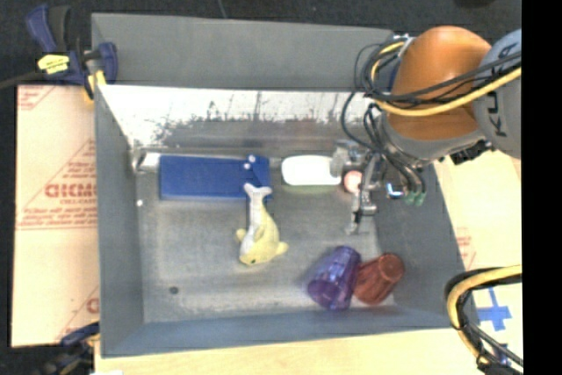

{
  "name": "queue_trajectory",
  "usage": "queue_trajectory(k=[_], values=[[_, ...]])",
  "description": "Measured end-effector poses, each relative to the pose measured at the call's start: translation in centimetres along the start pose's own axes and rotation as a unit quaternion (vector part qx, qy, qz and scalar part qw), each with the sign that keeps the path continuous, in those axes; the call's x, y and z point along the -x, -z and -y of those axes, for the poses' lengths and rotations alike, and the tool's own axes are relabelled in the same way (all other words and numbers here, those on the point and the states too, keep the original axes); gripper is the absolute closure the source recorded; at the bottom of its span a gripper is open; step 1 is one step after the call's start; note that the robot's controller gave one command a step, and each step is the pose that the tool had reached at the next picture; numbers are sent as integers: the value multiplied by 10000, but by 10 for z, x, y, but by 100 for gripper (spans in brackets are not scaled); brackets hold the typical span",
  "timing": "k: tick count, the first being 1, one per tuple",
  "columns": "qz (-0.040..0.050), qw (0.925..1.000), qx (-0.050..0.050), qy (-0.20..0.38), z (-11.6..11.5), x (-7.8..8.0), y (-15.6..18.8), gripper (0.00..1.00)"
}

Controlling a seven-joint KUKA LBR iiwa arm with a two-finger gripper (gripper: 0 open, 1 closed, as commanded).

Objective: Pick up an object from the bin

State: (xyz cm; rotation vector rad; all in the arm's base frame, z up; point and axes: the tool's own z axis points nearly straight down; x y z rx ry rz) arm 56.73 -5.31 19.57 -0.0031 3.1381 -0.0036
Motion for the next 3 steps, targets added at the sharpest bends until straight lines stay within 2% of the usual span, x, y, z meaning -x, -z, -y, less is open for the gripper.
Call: queue_trajectory(k=[1, 2, 3], values=[[0, 10000, 0, 1, 0, 0, 0, 0], [30, 9997, 6, -255, -14, -40, -58, 0], [8, 9996, -6, 288, -41, -57, -66, 0]])
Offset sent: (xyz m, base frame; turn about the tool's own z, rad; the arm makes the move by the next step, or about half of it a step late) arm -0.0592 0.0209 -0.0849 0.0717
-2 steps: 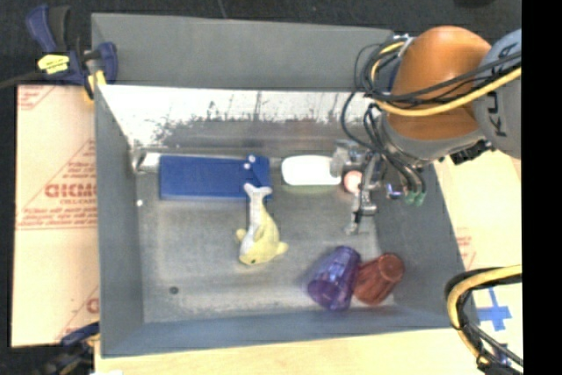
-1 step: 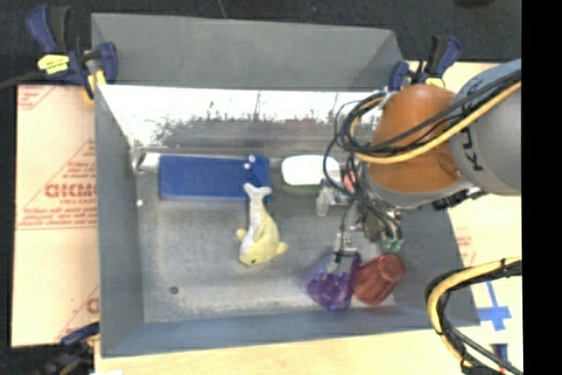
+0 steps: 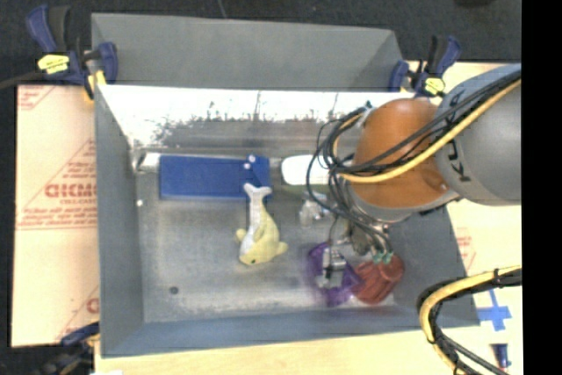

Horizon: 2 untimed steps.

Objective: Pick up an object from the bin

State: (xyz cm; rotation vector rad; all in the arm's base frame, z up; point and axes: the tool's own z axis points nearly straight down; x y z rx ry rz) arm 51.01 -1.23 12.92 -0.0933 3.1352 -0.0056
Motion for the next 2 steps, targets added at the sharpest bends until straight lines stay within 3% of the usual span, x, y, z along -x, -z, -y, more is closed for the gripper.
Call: queue_trajectory(k=[1, 2], values=[[17, 9997, 12, -260, -46, 9, -24, 0], [66, 9987, -13, 509, -82, 47, -29, 0]])
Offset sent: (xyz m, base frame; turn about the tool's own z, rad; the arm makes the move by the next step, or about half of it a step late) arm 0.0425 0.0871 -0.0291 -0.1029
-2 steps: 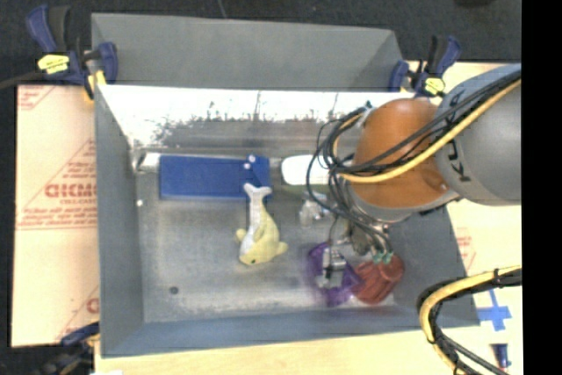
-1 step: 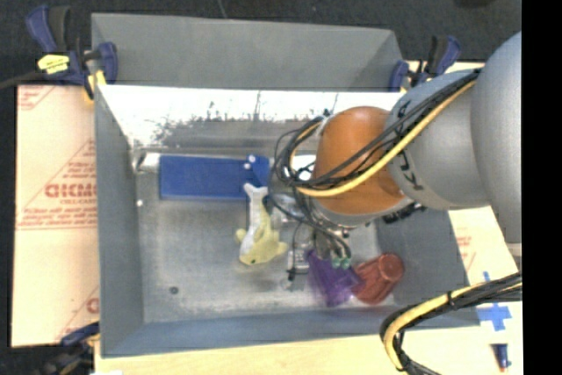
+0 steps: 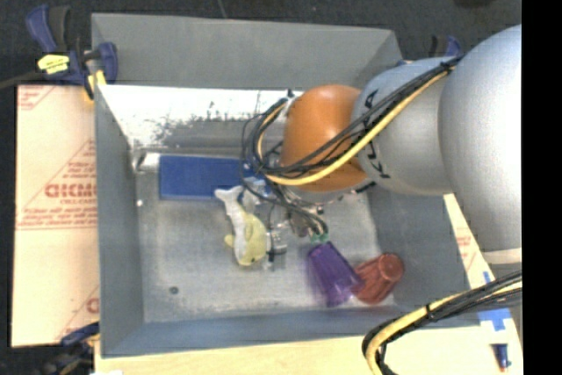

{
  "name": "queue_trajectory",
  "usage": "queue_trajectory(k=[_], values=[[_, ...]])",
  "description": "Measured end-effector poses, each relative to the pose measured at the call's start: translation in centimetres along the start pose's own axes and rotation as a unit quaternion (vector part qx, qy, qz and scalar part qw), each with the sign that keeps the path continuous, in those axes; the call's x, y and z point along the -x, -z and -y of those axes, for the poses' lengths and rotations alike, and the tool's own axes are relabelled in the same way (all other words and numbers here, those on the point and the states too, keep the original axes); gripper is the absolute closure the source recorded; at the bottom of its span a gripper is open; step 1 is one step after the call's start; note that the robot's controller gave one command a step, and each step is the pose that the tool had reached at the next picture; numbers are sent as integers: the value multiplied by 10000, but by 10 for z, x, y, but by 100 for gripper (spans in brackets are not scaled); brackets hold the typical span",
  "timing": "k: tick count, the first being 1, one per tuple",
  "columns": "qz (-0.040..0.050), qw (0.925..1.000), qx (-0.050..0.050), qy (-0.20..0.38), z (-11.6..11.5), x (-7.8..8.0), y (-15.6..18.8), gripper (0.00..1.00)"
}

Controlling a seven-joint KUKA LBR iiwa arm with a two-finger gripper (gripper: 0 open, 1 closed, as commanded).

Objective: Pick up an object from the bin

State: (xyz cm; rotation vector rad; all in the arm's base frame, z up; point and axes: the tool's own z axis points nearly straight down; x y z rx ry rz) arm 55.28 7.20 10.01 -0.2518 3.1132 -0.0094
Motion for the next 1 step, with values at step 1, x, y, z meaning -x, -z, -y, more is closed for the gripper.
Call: queue_trajectory(k=[1], values=[[-65, 9871, 13, -1598, -12, 26, -23, 100]])
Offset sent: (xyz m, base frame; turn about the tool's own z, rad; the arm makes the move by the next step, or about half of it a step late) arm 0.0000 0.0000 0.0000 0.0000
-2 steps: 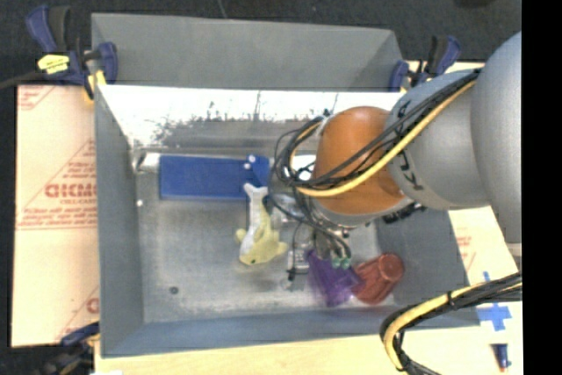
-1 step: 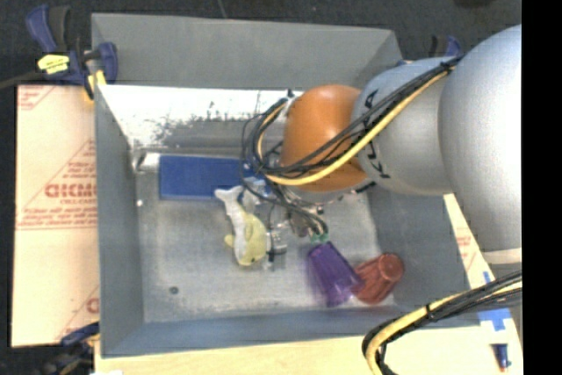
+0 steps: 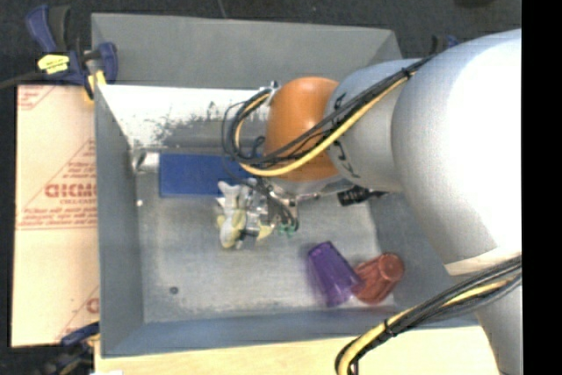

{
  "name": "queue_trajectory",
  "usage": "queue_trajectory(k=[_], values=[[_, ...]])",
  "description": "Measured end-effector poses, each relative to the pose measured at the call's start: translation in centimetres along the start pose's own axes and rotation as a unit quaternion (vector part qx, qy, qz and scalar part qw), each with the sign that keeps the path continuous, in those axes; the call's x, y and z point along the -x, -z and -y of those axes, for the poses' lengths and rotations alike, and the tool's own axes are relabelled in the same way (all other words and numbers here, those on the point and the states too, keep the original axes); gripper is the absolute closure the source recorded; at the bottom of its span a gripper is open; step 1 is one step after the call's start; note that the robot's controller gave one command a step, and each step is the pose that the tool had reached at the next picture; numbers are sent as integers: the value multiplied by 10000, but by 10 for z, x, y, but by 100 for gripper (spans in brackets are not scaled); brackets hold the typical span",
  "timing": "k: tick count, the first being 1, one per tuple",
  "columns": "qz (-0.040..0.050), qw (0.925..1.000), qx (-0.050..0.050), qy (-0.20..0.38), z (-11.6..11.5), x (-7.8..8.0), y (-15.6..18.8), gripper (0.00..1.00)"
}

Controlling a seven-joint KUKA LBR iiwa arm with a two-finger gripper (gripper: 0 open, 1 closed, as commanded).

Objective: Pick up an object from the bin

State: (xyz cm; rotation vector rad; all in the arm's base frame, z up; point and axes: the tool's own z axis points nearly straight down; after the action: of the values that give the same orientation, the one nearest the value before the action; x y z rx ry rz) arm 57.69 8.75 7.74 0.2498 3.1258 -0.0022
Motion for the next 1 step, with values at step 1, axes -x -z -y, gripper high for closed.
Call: queue_trajectory(k=[1], values=[[0, 10000, -1, 4, 0, 0, 0, 100]])
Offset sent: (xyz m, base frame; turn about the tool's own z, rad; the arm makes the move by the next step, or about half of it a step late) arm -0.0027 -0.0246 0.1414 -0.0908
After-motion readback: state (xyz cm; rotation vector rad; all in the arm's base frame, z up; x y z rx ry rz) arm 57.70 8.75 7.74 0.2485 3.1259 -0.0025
